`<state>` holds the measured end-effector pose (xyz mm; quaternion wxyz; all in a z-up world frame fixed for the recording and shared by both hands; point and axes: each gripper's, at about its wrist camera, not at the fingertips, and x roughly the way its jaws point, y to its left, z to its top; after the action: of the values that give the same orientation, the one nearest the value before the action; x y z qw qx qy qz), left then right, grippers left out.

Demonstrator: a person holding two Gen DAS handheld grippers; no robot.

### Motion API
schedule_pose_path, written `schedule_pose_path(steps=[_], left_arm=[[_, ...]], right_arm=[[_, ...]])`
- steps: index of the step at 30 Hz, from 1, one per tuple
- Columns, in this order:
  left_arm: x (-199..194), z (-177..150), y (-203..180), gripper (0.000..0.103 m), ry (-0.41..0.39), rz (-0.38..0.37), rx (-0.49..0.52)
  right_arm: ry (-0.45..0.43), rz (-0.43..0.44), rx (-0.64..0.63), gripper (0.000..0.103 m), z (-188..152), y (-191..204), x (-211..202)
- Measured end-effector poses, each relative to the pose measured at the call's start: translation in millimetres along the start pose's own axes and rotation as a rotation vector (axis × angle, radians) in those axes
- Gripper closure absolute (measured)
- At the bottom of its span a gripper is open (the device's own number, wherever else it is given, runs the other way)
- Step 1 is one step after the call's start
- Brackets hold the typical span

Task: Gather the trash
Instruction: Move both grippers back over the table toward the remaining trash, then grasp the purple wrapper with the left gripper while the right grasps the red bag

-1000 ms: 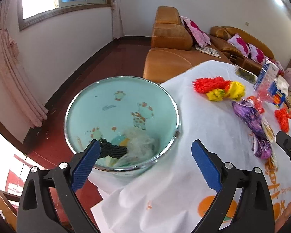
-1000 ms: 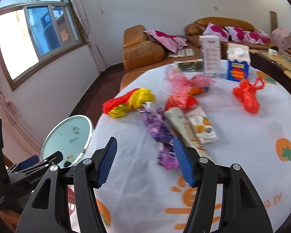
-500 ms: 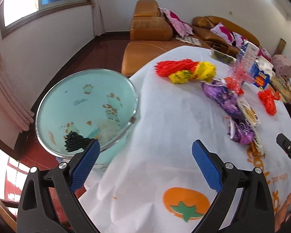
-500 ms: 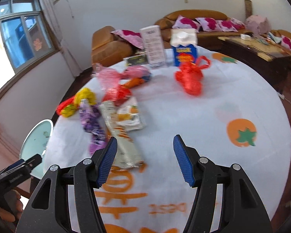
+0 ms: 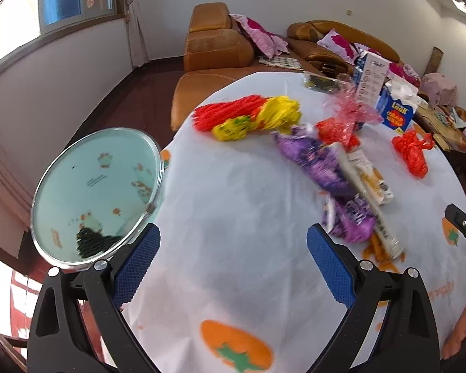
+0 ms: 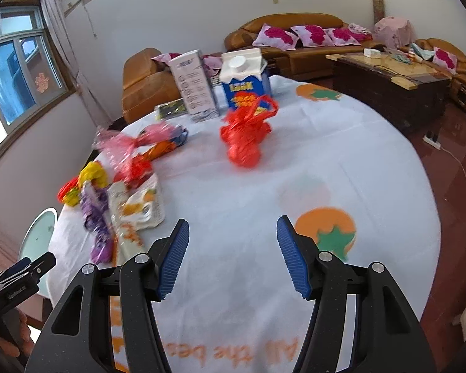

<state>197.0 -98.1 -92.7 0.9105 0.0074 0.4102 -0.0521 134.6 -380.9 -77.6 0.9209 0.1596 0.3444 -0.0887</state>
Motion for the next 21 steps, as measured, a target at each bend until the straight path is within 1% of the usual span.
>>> schedule_pose_path(steps=[4,7,9,12,14,16,18,19,20,21], left_arm=[[4.2,12.1,-19.9,0.010,-0.017,-0.041,0.002],[9.8,23.5,-29.4,0.010,-0.029,-0.074,-0.039],[17.9,30.5,-36.7,0.011,-0.022,-0.084,-0.063],[28.2,34.6,-48.5,0.020,-0.010,-0.080,-0.052],[37.9,35.2,-54.7,0.029,0.006,-0.078,-0.051],[47.1,36.4,-55.0,0.032,0.027,-0.091,-0.066],[54.0,37.7,-54.6,0.041,0.034,-0.099,-0.076],[55.9,37.4,-55.2,0.055,0.036,-0.109,-0.072],[58.5,37.3,-55.8,0.065,0.042,-0.127,-0.065],[59.9,36.8,-55.8,0.067,0.046,-0.137,-0.064]], right_arm=[[-0.008,0.001,-0.001,0.044,25.2,-8.5,12.0],[0.009,0.003,-0.001,0.044,46.4,-13.2,31.0],[0.033,0.021,0.026,0.044,59.3,-17.6,47.5],[0.050,0.014,0.029,0.044,71.1,-17.6,67.8],[0.066,0.000,0.016,0.044,75.4,-16.9,82.3],[0.087,-0.003,0.021,0.044,76.8,-17.3,93.4],[0.112,0.011,0.039,0.044,77.8,-19.0,104.6],[0.117,0.014,0.041,0.047,78.4,-19.2,107.5],[0.122,0.014,0.040,0.058,78.5,-19.2,111.1],[0.126,0.016,0.038,0.070,78.5,-19.3,113.1]])
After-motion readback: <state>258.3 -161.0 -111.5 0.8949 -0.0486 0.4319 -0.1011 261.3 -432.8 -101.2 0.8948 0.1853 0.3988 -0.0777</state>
